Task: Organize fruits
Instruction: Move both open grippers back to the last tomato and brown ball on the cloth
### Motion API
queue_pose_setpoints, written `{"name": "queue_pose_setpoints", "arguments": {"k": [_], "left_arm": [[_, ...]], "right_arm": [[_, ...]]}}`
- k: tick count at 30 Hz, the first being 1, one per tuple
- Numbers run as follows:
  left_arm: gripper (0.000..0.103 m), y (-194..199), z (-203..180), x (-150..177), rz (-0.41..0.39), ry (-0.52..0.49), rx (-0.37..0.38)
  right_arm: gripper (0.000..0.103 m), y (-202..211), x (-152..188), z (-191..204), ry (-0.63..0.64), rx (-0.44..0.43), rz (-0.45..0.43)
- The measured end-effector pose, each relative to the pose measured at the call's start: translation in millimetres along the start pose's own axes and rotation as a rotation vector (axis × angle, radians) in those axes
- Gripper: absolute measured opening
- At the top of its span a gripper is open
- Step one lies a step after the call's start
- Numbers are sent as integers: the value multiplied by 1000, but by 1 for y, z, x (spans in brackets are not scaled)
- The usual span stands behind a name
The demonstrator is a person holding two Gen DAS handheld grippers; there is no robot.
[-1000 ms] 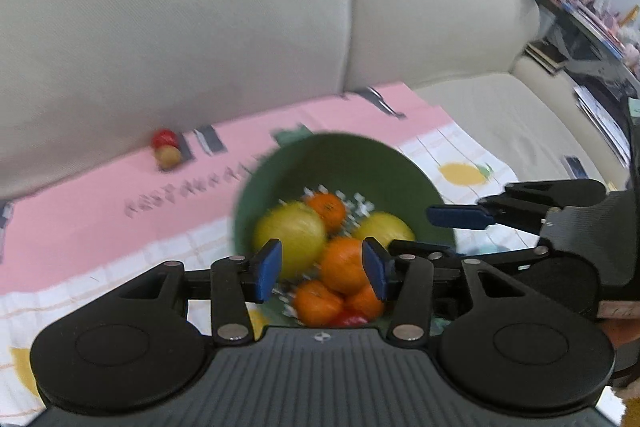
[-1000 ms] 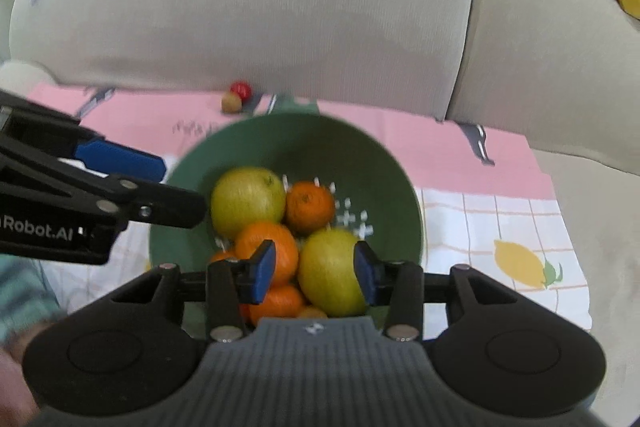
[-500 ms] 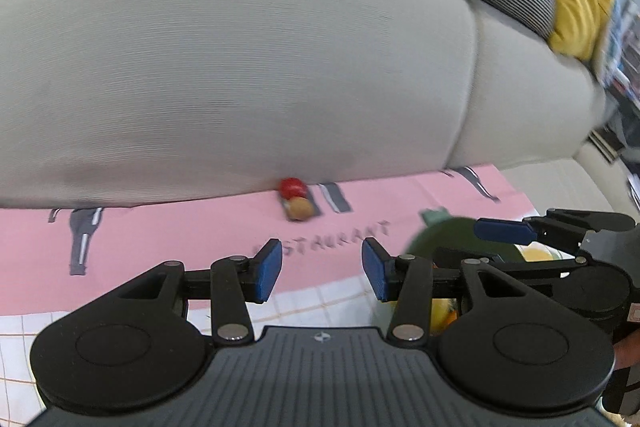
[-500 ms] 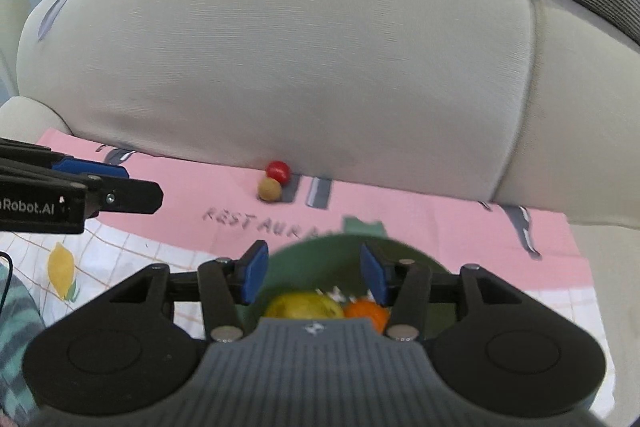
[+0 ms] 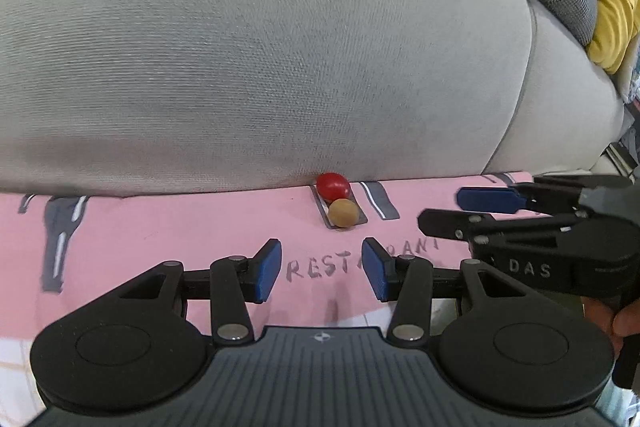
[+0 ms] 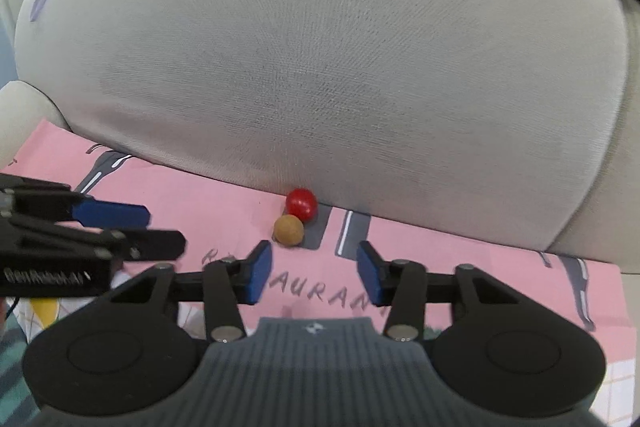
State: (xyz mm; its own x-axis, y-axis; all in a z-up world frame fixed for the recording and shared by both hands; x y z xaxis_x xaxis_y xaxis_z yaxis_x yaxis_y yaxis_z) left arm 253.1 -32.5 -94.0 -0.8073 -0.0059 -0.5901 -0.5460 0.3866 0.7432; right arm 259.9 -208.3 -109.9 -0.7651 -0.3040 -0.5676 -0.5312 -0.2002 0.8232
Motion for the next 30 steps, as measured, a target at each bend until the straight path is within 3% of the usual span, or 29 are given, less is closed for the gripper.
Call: {"name": "queue_pose_setpoints", "arguments": {"k": [9,18,21,30], "left_arm": [[53,-32,26,-12,10,46,-53],[53,-47,37,-21,16,50,-36],[53,-49,38,-23,17,51,-27],[50,-58,30,-31,28,53,-3]], "right_arm": [[29,-55,-12,4,-26,-52,80],[29,-89,-19,7,-45,-81,147],[23,-90,-16,6,-49,-91,157],[23,-71,-13,-2,-48,-86,147]]}}
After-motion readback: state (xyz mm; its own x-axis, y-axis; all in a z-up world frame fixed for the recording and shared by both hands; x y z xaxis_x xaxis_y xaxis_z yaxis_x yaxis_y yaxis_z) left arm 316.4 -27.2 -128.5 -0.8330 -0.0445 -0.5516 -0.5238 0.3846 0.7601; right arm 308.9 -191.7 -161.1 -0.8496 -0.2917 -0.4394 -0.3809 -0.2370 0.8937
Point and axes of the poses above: each gripper's, at about its wrist camera, not at the fingertips, and y roughly against the way its jaws point, z to its left, x to its underside, the point moved 3 cm from there along -y, roughly the way its jaws point, and after that the axes turned 5 degrees about y, right-handed, at the moved point
